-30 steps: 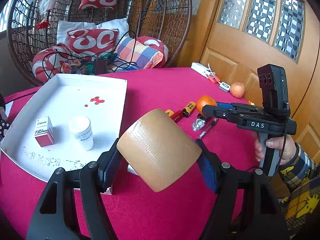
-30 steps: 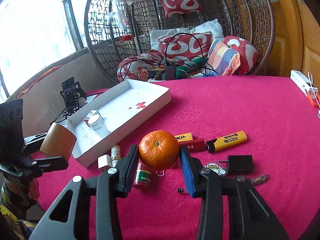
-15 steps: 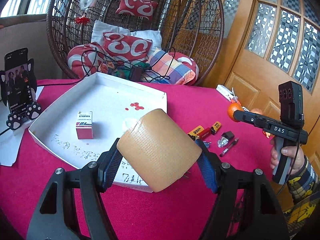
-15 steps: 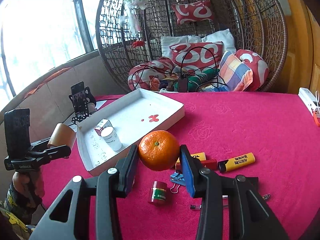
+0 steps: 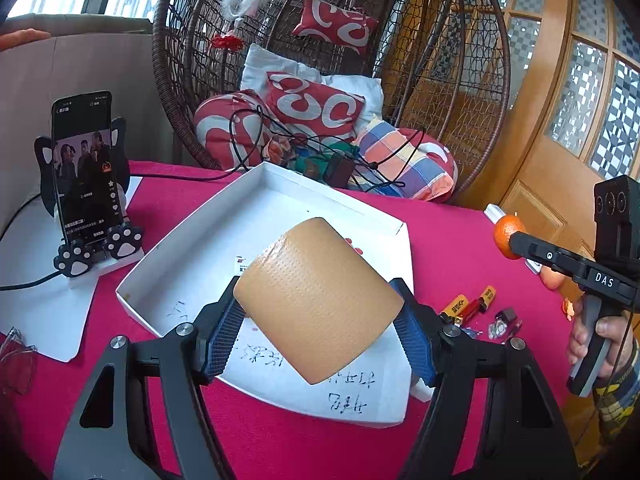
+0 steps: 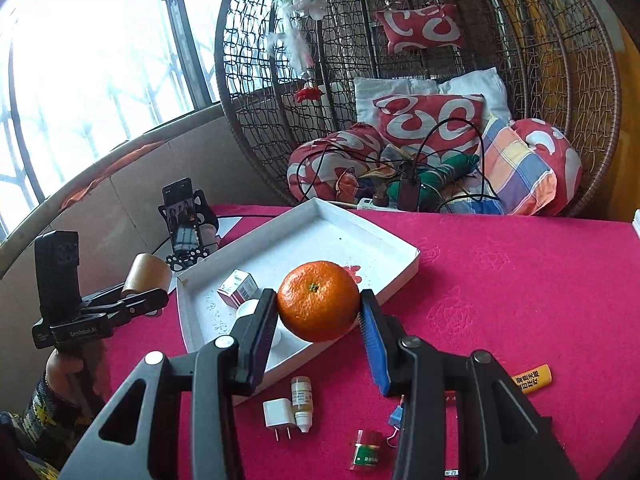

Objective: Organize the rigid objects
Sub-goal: 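Lower the tape roll into the tray with the left tool while the right tool places the orange there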

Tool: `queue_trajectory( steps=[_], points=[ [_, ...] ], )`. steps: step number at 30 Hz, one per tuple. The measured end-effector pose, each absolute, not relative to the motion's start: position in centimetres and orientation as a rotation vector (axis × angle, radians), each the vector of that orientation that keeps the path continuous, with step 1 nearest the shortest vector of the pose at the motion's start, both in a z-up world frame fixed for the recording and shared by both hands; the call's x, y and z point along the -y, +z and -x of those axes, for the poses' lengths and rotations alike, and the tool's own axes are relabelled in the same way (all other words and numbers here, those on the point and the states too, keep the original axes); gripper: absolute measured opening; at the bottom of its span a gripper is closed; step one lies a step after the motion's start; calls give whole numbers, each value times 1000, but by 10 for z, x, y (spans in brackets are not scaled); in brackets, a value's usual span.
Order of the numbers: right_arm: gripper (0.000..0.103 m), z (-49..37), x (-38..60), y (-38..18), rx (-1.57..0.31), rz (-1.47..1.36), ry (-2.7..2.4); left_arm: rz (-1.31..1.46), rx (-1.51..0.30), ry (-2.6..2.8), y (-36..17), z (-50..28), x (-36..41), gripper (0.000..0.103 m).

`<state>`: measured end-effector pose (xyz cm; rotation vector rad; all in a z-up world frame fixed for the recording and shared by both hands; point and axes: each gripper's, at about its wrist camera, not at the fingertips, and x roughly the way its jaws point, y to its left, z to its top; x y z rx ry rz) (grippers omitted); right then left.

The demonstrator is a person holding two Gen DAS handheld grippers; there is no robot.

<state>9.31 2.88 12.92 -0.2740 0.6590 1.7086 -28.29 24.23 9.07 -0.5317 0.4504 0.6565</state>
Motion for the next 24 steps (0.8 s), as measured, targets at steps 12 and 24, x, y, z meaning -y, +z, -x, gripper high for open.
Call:
queue_trajectory(
  steps=[12, 24],
  points=[
    [41, -60, -112, 83, -840, 308, 1693, 619, -483, 751, 64, 241, -309, 71],
    [83, -49, -122, 62, -821, 333, 1615, 802, -428, 844, 38, 262, -323, 88]
  ],
)
